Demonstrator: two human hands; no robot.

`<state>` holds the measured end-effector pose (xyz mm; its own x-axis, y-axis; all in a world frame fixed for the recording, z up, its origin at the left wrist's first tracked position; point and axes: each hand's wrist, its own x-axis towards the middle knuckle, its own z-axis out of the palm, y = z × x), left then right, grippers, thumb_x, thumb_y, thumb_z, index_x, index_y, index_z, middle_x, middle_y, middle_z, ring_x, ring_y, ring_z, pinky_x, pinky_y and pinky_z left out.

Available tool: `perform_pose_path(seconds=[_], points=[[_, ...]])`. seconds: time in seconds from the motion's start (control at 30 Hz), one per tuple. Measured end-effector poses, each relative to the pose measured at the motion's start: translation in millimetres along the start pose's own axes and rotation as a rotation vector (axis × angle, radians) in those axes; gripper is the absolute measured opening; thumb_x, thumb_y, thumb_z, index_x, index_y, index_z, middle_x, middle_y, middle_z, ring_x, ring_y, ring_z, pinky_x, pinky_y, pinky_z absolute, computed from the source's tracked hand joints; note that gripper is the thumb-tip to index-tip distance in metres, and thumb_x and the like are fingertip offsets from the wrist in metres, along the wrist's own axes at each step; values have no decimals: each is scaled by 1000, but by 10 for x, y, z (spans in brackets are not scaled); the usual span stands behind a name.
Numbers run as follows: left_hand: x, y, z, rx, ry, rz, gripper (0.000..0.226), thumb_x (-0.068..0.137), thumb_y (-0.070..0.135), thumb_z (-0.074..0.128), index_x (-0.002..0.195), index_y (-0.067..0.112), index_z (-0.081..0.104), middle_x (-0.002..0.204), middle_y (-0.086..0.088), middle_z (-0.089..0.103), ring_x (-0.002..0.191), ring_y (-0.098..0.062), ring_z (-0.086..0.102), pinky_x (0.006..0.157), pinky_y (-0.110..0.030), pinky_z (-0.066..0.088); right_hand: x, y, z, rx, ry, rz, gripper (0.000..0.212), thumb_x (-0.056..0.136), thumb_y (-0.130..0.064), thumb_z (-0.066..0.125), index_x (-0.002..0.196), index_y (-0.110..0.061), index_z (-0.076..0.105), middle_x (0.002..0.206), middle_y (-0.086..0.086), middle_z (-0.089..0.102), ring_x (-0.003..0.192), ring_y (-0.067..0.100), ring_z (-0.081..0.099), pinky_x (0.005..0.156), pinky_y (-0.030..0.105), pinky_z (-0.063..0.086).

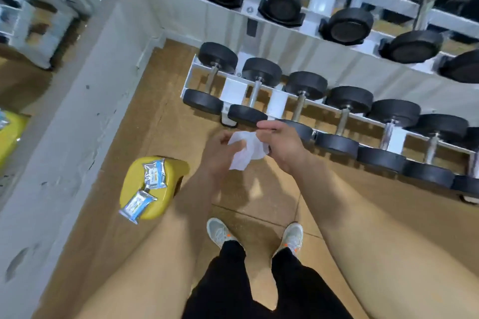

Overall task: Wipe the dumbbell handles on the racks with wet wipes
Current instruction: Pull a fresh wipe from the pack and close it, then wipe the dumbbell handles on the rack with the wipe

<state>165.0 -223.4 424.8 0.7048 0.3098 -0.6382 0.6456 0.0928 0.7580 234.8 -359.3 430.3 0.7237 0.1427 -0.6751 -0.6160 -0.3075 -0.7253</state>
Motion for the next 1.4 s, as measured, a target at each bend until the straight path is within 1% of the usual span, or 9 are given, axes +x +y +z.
perform_pose_path(seconds=[0.27, 0.47, 0.6, 0.7, 0.83, 1.0, 1.17, 1.27, 1.4], points=[[-421, 324, 1439, 79, -167, -82, 11, 95, 2, 56, 105, 6, 58, 87, -5, 57, 69, -13, 53, 52, -18, 44, -442, 178, -1584, 213, 98, 7, 34, 93, 9, 51, 108, -15, 69, 104, 6, 67, 95, 23, 62, 84, 35, 51], [-814, 260, 2778, 75, -161, -140, 10, 93, 6, 58, 91, 7, 67, 94, -12, 65, 88, -28, 61, 66, -30, 49, -825, 570, -2903, 269, 162, 92, 30, 95, 4, 56, 124, -2, 63, 100, 17, 65, 87, 29, 62, 89, 47, 54], [-1115, 262, 3594, 44, -217, -158, 6, 85, 14, 64, 83, 18, 68, 88, -12, 69, 85, -31, 65, 78, -37, 52, -1023, 829, -3697, 331, 81, 286, 31, 98, -18, 64, 127, -9, 61, 134, 25, 61, 114, 40, 65, 109, 57, 44], [-1280, 320, 4137, -19, -298, -205, 10, 90, 11, 61, 95, 17, 66, 88, -11, 69, 81, -27, 65, 73, -32, 52, -1063, 1042, -4197, 376, -13, 359, 20, 96, -38, 68, 109, -24, 63, 125, 9, 67, 114, 30, 65, 104, 51, 49], [-1266, 342, 4723, -24, -383, -217, 33, 82, 18, 68, 113, 7, 66, 105, -20, 70, 96, -36, 66, 77, -40, 58, -903, 1231, -4594, 412, 47, 300, 34, 99, -34, 62, 127, -14, 65, 118, 7, 72, 107, 23, 66, 90, 35, 51], [-980, 460, 5172, -123, -444, -313, 40, 99, 31, 52, 68, 18, 74, 67, -1, 71, 63, -14, 68, 61, -26, 54, -529, 1332, -4973, 467, 259, 195, 31, 91, -10, 73, 120, -3, 64, 114, 20, 72, 98, 34, 72, 86, 44, 56], [-516, 601, 5578, -116, -371, -266, 16, 93, 5, 67, 107, 4, 73, 78, -6, 77, 65, -14, 71, 57, -22, 55, -134, 1289, -5394, 432, 268, 182, 29, 92, 0, 69, 119, 3, 62, 105, 16, 69, 81, 24, 71, 56, 22, 54], [-176, 671, 5793, -108, -264, -272, 14, 87, 1, 71, 100, 4, 76, 70, -10, 70, 66, -25, 59, 59, -30, 49, 163, 1236, -5616, 436, 267, 187, 20, 93, 3, 66, 113, 0, 64, 88, 4, 64, 65, 10, 64, 49, 18, 49], [214, 691, 5961, -148, -221, -262, 19, 88, 1, 66, 73, 10, 73, 67, -11, 54, 65, -24, 44, 62, -36, 36, 521, 1207, -5827, 461, 281, 192, 20, 94, -3, 67, 114, 0, 63, 104, 13, 67, 79, 17, 69, 56, 20, 53]])
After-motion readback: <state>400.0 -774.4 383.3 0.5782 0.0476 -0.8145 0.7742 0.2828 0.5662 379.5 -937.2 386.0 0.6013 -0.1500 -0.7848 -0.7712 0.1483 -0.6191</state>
